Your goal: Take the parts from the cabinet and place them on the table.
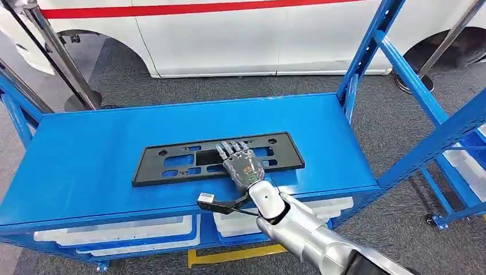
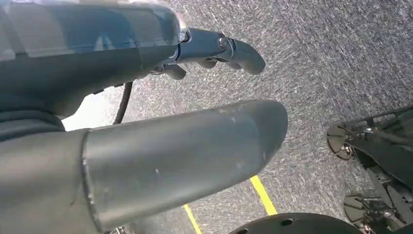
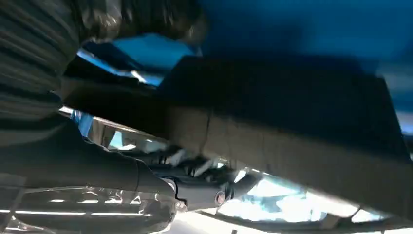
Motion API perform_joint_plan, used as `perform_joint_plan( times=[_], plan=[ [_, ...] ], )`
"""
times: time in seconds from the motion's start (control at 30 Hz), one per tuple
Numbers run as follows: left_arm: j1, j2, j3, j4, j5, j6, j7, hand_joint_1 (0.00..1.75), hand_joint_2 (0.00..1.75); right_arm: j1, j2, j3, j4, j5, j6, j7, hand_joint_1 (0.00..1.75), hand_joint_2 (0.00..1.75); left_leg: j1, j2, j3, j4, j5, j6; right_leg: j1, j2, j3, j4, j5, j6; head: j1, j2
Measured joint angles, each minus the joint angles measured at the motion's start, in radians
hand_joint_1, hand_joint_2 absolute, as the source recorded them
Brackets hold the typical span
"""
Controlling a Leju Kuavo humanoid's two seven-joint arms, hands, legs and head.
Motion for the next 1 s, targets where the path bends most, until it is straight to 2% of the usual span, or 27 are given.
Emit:
perform_joint_plan(
  times=[0.2, 0.27, 0.43, 0.93, 0.97, 1.0],
  plan=[
    [0.000, 0.000, 0.000, 0.000, 0.000, 0.003, 0.000, 0.00, 0.00, 0.006, 0.000, -0.006, 0.008, 0.000, 0.000, -0.011, 1.59, 1.75, 0.000, 0.000, 0.000, 0.000, 0.000, 0.000, 0.000, 0.000, 0.001, 0.000, 0.000, 0.000, 0.000, 0.000],
    [0.000, 0.000, 0.000, 0.000, 0.000, 0.003, 0.000, 0.00, 0.00, 0.006, 0.000, -0.007, 0.008, 0.000, -0.001, -0.012, 1.54, 1.75, 0.000, 0.000, 0.000, 0.000, 0.000, 0.000, 0.000, 0.000, 0.001, 0.000, 0.000, 0.000, 0.000, 0.000],
    [-0.001, 0.000, 0.000, 0.000, 0.000, 0.003, 0.000, 0.00, 0.00, 0.005, 0.001, -0.013, 0.008, 0.003, 0.003, -0.016, 1.66, 1.75, 0.000, 0.000, 0.000, 0.000, 0.000, 0.000, 0.000, 0.000, 0.000, 0.000, 0.000, 0.000, 0.000, 0.000],
    [-0.001, 0.000, -0.001, 0.000, -0.005, 0.003, 0.000, 0.00, 0.00, 0.005, 0.002, -0.031, 0.008, -0.004, 0.013, -0.040, 1.71, 1.75, 0.000, 0.000, 0.001, 0.000, 0.000, 0.000, 0.000, 0.000, 0.001, 0.000, 0.000, 0.000, 0.000, 0.000],
    [-0.001, 0.000, -0.001, 0.000, -0.005, 0.003, 0.000, 0.00, 1.75, 0.005, 0.002, -0.031, 0.008, -0.005, 0.014, -0.041, 1.69, 1.75, 0.000, 0.000, 0.001, 0.000, 0.000, 0.000, 0.000, 0.000, 0.001, 0.000, 0.000, 0.000, 0.000, 0.000],
    [-0.001, 0.000, -0.001, 0.000, -0.004, 0.003, -0.001, 0.00, 1.75, 0.005, 0.002, -0.032, 0.008, -0.006, 0.014, -0.042, 1.71, 1.75, 0.000, 0.000, 0.001, 0.000, 0.000, 0.000, 0.000, 0.000, 0.001, 0.000, 0.000, 0.000, 0.000, 0.000]
  ],
)
